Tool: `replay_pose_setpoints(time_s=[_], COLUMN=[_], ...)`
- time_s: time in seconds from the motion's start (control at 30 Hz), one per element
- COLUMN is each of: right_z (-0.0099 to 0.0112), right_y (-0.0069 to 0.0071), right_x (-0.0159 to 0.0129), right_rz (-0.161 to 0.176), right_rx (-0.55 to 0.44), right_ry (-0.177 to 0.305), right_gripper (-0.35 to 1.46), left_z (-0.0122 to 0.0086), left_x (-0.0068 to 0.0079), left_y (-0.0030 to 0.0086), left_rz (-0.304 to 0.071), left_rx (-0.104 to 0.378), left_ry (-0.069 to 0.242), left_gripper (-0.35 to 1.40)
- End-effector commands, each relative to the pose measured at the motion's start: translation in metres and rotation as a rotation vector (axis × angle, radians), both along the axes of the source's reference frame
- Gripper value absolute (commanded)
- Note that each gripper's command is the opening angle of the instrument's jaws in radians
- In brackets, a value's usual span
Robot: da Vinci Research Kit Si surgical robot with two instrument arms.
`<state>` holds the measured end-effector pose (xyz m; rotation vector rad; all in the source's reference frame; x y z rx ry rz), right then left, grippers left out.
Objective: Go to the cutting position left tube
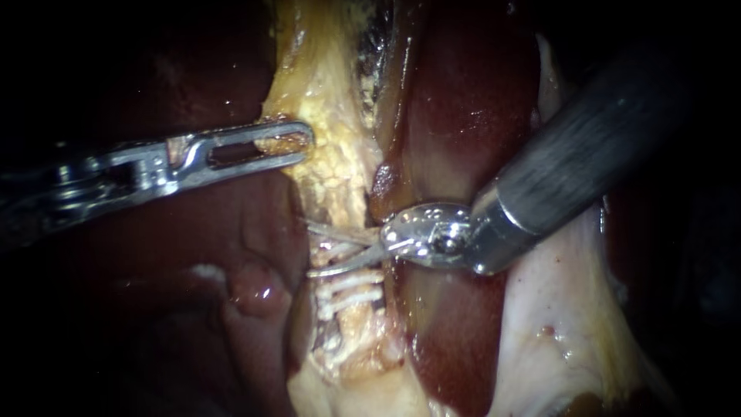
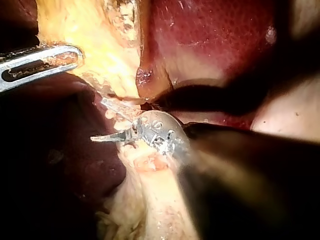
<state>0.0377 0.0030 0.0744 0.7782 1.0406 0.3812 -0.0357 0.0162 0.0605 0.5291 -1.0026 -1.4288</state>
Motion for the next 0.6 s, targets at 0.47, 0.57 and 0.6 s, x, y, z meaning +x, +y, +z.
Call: replay_pose_setpoints(time_s=[0.47,0.57,0.6], right_z=[-0.002,-0.0021,-0.0022], right_y=[-0.0006,-0.0007,-0.0007], right_x=[-0.0011,-0.0015,-0.0017], right_rz=[0.0,-0.004,-0.011], right_rx=[0.023,0.025,0.02], right_ry=[0.001,-0.027,-0.044], right_gripper=[1.2,1.2,1.2], left_z=[-0.003,-0.0035,-0.0038], left_x=[0.0023,0.003,0.0033], left_y=[-0.0005,-0.0004,-0.0004], left_rz=[0.0,-0.005,-0.006], left_rx=[0.002,0.001,0.002], left_ry=[0.004,0.006,0.008], left_gripper=[-0.35,-0.35,-0.35])
